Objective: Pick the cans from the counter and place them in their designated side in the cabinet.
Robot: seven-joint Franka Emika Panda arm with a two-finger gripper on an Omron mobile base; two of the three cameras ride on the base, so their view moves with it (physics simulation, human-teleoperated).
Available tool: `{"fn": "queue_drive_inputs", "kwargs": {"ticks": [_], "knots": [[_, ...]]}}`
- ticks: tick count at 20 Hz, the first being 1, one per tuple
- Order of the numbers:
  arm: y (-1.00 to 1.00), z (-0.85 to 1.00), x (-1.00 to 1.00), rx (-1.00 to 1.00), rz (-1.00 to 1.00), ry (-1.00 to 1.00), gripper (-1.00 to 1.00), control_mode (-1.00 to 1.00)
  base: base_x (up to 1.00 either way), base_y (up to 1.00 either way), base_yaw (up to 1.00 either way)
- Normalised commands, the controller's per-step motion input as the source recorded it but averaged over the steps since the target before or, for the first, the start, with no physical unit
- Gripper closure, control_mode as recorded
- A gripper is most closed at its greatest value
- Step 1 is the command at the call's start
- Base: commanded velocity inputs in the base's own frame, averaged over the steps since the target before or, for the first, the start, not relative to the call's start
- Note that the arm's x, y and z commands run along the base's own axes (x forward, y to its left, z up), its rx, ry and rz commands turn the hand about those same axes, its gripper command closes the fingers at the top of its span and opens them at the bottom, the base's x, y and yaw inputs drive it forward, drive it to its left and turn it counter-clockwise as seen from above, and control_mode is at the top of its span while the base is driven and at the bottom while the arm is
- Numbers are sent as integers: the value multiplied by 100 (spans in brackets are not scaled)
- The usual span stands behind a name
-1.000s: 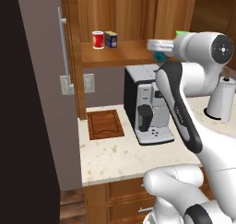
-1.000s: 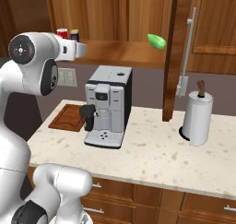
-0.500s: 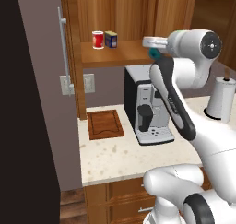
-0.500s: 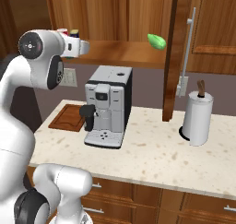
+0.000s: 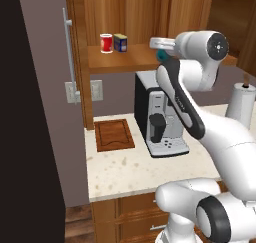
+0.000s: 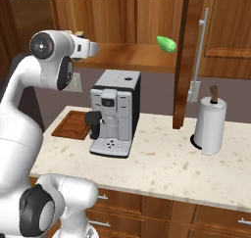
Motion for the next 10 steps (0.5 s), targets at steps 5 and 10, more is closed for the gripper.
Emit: {"fn": "queue_drive_inputs", "kwargs": {"ticks": [5,10], "knots": [[0,-4,29,0,0,0,100,-100,0,0,0],[2,-6,27,0,0,1,100,-100,0,0,0]]}}
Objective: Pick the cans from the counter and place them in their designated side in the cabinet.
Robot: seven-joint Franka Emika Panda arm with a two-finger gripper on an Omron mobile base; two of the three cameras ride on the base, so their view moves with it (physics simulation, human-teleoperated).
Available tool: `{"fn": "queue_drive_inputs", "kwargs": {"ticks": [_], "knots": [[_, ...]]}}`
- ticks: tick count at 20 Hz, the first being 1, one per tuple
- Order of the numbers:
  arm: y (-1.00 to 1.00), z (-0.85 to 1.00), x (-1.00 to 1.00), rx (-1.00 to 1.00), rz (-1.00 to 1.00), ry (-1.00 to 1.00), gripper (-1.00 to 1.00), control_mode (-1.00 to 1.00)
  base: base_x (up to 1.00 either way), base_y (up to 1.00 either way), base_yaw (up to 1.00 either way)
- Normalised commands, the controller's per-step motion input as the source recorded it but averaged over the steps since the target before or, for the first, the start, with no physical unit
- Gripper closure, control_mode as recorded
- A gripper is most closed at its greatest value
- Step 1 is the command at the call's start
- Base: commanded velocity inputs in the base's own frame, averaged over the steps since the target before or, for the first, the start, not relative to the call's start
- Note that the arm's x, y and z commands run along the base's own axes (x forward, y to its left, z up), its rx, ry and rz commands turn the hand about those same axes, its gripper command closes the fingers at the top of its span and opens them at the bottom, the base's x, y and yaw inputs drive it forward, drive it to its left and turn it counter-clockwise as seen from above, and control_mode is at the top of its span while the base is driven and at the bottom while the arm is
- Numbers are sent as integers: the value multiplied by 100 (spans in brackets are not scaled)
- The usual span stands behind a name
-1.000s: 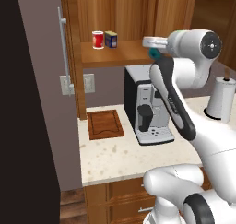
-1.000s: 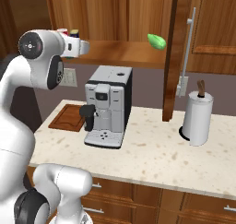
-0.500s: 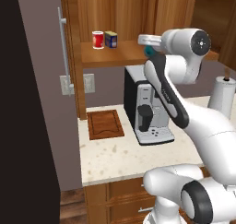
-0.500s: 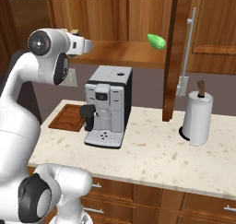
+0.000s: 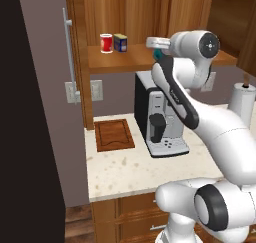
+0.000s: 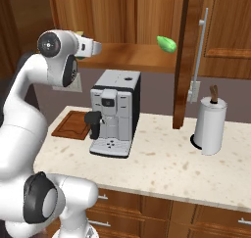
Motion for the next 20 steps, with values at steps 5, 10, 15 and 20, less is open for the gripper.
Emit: {"fn": "queue_drive_inputs", "kwargs": {"ticks": [5,10,15,20], "knots": [[3,-7,23,-1,0,6,100,-100,0,0,0],[5,-3,25,0,0,5,100,-100,0,0,0],[1,-4,23,0,0,1,100,-100,0,0,0],[2,-14,27,0,0,0,100,-100,0,0,0]]}}
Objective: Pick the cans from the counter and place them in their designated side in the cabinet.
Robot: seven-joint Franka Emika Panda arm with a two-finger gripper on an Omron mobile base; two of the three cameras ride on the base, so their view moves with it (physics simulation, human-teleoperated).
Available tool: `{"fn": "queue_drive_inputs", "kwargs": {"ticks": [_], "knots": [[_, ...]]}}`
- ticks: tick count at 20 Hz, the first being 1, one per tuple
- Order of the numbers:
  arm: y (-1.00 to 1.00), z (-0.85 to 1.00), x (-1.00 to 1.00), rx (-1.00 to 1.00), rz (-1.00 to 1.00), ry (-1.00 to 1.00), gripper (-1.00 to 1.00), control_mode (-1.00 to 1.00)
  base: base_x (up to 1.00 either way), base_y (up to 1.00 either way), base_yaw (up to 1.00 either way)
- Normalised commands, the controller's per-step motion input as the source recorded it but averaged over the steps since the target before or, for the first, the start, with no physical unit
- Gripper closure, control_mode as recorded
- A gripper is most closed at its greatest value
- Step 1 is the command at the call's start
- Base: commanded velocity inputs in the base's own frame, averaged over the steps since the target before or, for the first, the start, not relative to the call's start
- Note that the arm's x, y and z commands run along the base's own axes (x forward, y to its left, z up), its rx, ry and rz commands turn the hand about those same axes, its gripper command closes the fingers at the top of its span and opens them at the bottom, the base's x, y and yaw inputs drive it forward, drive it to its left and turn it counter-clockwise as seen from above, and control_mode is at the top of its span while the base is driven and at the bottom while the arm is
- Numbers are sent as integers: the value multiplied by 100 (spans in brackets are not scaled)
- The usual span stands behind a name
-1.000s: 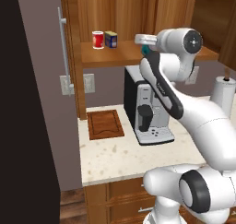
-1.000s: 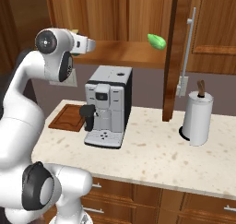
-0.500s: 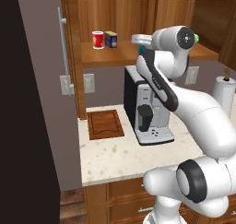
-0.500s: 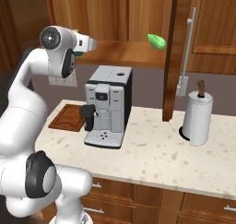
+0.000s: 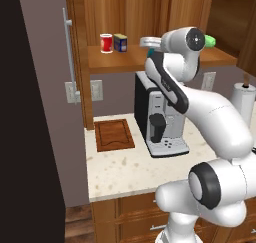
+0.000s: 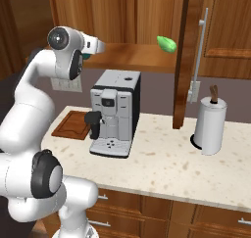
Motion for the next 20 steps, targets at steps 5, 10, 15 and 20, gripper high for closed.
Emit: {"fn": "queue_drive_inputs", "kwargs": {"ticks": [5,10,15,20], "knots": [[6,-9,28,0,0,0,100,-100,0,0,0],[6,-2,29,0,0,0,100,-100,0,0,0],[1,-3,26,-1,0,2,100,-100,0,0,0],[2,-4,24,-1,0,5,100,-100,0,0,0]]}}
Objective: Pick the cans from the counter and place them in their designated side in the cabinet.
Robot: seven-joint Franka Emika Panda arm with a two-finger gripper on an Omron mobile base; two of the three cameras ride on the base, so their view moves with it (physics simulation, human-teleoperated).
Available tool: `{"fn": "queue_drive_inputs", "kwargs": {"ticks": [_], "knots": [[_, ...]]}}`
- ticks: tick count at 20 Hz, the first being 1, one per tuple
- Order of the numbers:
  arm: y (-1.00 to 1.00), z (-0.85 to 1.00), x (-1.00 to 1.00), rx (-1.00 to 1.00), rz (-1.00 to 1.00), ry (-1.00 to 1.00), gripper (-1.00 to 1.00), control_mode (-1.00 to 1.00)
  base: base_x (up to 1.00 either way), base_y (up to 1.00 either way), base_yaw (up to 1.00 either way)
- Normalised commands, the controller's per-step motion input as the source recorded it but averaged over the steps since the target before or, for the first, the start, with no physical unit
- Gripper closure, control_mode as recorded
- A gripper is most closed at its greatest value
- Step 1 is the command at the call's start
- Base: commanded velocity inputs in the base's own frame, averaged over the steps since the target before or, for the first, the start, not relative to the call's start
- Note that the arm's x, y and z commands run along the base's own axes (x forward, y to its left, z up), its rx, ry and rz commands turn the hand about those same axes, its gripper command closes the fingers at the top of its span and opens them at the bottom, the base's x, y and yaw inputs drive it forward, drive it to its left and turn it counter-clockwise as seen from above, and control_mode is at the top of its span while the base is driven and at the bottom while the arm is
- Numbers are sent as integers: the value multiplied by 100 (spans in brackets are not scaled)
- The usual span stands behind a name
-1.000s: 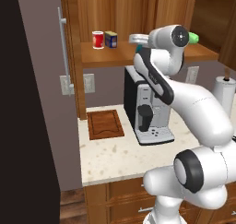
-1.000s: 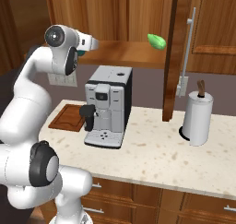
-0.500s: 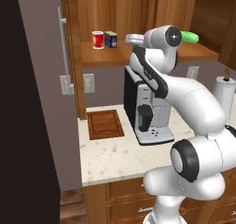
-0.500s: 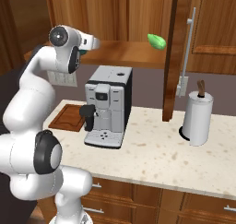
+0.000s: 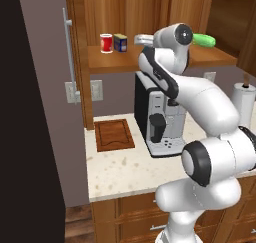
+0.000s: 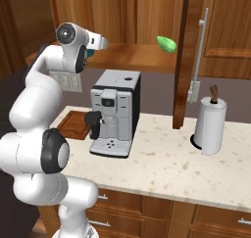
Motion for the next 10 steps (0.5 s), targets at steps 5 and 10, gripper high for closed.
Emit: {"fn": "queue_drive_inputs", "kwargs": {"ticks": [5,10], "knots": [[3,-7,24,0,0,3,100,-100,0,0,0],[2,-21,30,0,1,1,100,-100,0,0,0]]}}
